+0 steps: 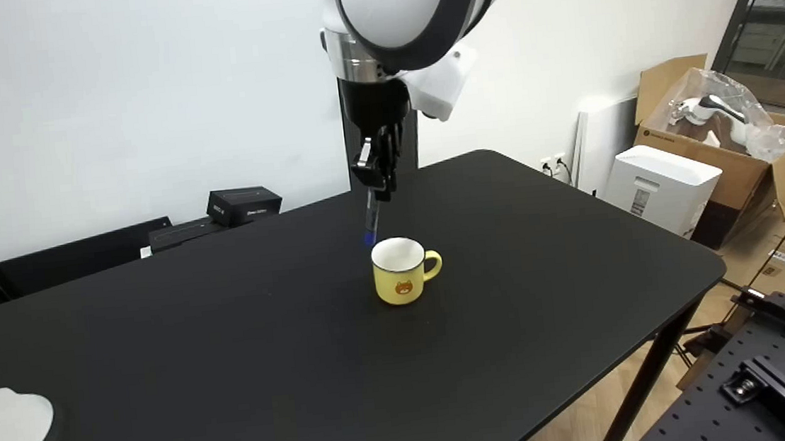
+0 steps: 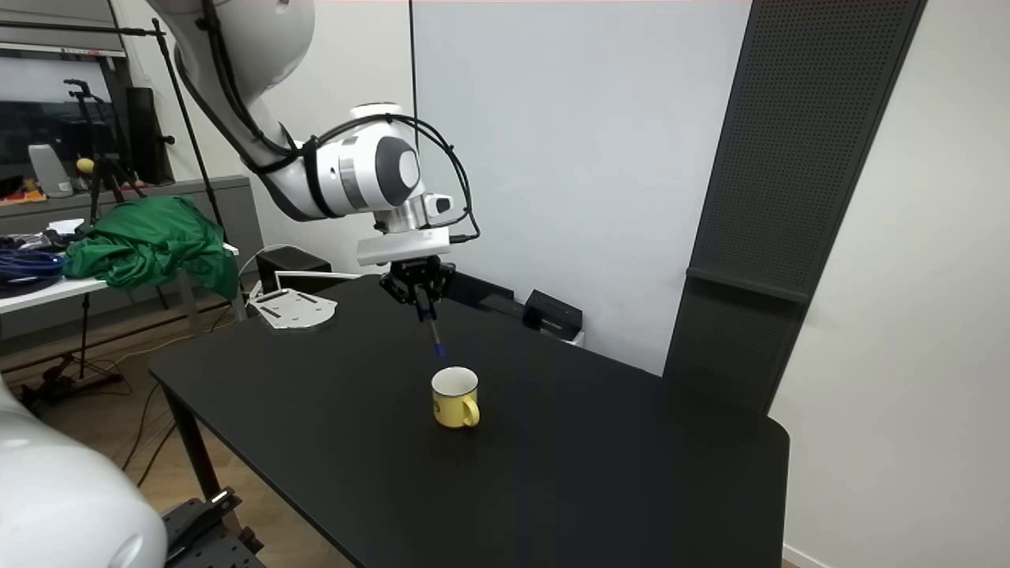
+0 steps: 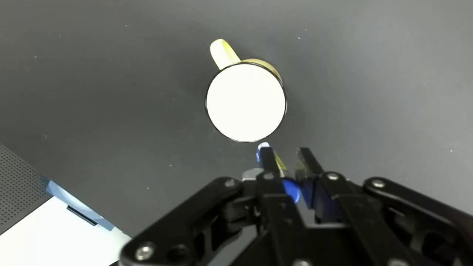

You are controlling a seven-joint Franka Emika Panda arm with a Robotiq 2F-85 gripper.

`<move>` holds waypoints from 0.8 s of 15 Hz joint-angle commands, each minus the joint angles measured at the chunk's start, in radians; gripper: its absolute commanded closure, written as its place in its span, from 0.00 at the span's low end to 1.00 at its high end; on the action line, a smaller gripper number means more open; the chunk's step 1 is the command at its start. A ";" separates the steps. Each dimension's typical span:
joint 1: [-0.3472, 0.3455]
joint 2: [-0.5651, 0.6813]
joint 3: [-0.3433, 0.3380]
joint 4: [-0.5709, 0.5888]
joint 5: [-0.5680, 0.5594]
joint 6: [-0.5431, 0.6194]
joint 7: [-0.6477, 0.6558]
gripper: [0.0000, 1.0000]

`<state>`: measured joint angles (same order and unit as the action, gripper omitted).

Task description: Remove the marker from the mug and put it on the table

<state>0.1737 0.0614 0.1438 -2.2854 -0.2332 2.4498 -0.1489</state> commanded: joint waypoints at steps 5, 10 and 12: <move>-0.006 0.071 0.039 -0.005 0.284 0.140 -0.058 0.95; -0.009 0.132 0.043 0.004 0.235 0.182 -0.091 0.95; -0.011 0.141 0.039 0.004 0.218 0.178 -0.090 0.95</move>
<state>0.1725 0.1853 0.1835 -2.2982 0.0124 2.6293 -0.2320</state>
